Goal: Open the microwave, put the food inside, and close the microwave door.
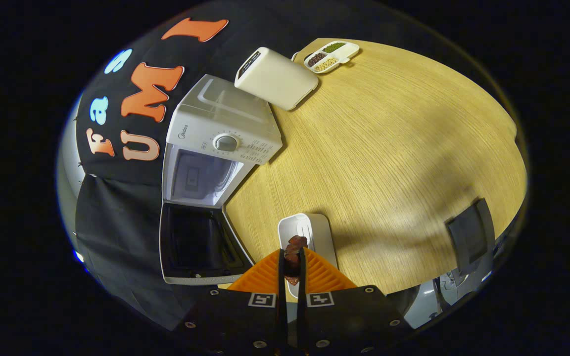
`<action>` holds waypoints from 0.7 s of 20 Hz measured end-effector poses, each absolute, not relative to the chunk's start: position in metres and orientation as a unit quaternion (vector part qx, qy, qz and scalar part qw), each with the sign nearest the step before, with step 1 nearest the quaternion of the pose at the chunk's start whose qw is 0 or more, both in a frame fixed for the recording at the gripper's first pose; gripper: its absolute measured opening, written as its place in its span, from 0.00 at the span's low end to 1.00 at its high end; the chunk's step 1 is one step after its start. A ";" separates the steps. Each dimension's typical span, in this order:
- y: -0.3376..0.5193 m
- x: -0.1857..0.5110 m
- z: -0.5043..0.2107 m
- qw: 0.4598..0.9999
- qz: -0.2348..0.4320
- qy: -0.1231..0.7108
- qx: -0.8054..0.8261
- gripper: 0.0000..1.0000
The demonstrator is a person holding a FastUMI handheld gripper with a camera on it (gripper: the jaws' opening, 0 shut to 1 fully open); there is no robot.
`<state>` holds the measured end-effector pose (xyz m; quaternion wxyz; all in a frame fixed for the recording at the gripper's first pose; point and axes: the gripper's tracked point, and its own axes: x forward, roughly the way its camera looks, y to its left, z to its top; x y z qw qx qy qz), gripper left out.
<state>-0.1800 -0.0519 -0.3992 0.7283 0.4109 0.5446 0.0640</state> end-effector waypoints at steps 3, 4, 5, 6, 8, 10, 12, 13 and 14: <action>-0.053 -0.174 -0.385 0.732 0.052 0.517 0.440 0.08; -0.052 -0.170 -0.377 0.733 0.052 0.503 0.455 0.08; -0.050 -0.166 -0.368 0.736 0.053 0.489 0.465 0.08; -0.048 -0.160 -0.359 0.738 0.055 0.475 0.475 0.08; -0.041 -0.147 -0.346 0.744 0.058 0.452 0.489 0.08; -0.031 -0.135 -0.335 0.746 0.063 0.433 0.502 0.08; -0.017 -0.121 -0.326 0.747 0.068 0.417 0.514 0.08; -0.010 -0.114 -0.321 0.747 0.070 0.409 0.518 0.08; -0.003 -0.107 -0.319 0.748 0.072 0.402 0.523 0.08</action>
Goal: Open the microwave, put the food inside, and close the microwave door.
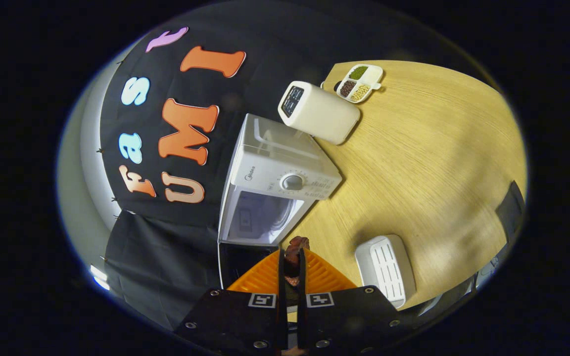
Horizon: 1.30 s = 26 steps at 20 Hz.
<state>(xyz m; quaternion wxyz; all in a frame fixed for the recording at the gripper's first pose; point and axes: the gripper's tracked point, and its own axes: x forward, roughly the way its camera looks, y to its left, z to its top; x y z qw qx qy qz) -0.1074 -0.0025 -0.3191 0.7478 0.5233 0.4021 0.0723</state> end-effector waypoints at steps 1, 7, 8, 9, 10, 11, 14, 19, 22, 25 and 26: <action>0.007 -0.101 -0.317 0.747 0.073 0.396 0.529 0.08; 0.067 -0.064 -0.314 0.745 0.082 0.364 0.553 0.08; 0.076 -0.056 -0.315 0.744 0.082 0.358 0.558 0.08; 0.086 -0.049 -0.315 0.742 0.080 0.353 0.565 0.08; 0.094 -0.042 -0.316 0.740 0.080 0.348 0.569 0.08; 0.101 -0.035 -0.317 0.741 0.078 0.343 0.572 0.08; 0.123 -0.015 -0.323 0.741 0.071 0.327 0.582 0.08; 0.142 0.022 -0.339 0.742 0.047 0.302 0.597 0.08; 0.150 0.039 -0.354 0.743 0.036 0.296 0.599 0.08; 0.158 0.053 -0.366 0.746 0.028 0.289 0.599 0.08; 0.161 0.058 -0.369 0.747 0.026 0.284 0.601 0.08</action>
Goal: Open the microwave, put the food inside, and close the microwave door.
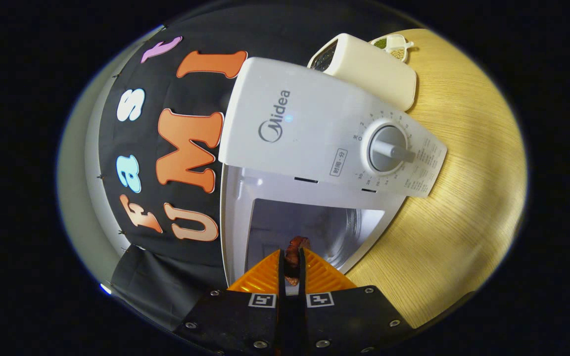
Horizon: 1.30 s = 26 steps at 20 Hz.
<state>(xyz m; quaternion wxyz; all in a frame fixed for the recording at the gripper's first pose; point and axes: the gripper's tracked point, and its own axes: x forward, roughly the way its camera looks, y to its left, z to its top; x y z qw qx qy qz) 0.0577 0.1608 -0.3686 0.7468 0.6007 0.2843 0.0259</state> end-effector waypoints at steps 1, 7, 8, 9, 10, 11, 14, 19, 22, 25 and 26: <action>0.163 0.061 -0.371 0.746 0.023 0.281 0.604 0.08; 0.183 0.089 -0.397 0.749 0.003 0.263 0.608 0.08; 0.187 0.093 -0.402 0.751 0.003 0.262 0.606 0.08; 0.189 0.097 -0.405 0.753 -0.002 0.260 0.605 0.08; 0.192 0.100 -0.410 0.756 -0.007 0.258 0.601 0.08; 0.193 0.104 -0.416 0.759 -0.011 0.259 0.598 0.08; 0.202 0.110 -0.423 0.772 -0.012 0.256 0.582 0.08; 0.205 0.117 -0.424 0.779 -0.032 0.236 0.580 0.09; 0.219 0.116 -0.424 0.779 -0.035 0.235 0.581 0.09; 0.234 0.114 -0.421 0.783 -0.038 0.230 0.576 0.09; 0.239 0.114 -0.422 0.781 -0.039 0.230 0.579 0.10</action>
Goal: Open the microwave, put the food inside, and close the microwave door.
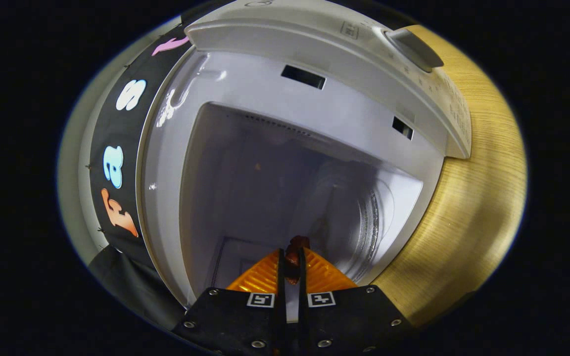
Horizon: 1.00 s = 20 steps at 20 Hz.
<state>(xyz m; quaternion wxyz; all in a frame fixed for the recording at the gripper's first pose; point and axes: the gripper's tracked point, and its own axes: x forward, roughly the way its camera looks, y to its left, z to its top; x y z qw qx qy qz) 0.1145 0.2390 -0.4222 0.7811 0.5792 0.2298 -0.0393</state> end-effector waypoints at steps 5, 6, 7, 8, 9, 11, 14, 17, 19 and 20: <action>0.252 0.120 -0.431 0.775 -0.046 0.231 0.587 0.10; 0.252 0.121 -0.434 0.772 -0.048 0.231 0.590 0.10; 0.254 0.123 -0.435 0.771 -0.052 0.231 0.591 0.10; 0.255 0.125 -0.438 0.770 -0.058 0.233 0.591 0.12; 0.254 0.127 -0.438 0.769 -0.062 0.234 0.591 0.13; 0.256 0.126 -0.441 0.776 -0.067 0.251 0.575 0.16; 0.250 0.118 -0.445 0.788 -0.060 0.272 0.548 0.38; 0.241 0.101 -0.451 0.802 -0.049 0.301 0.513 0.79; 0.230 0.083 -0.438 0.815 -0.031 0.307 0.491 0.89; 0.224 0.072 -0.429 0.822 -0.021 0.311 0.476 0.90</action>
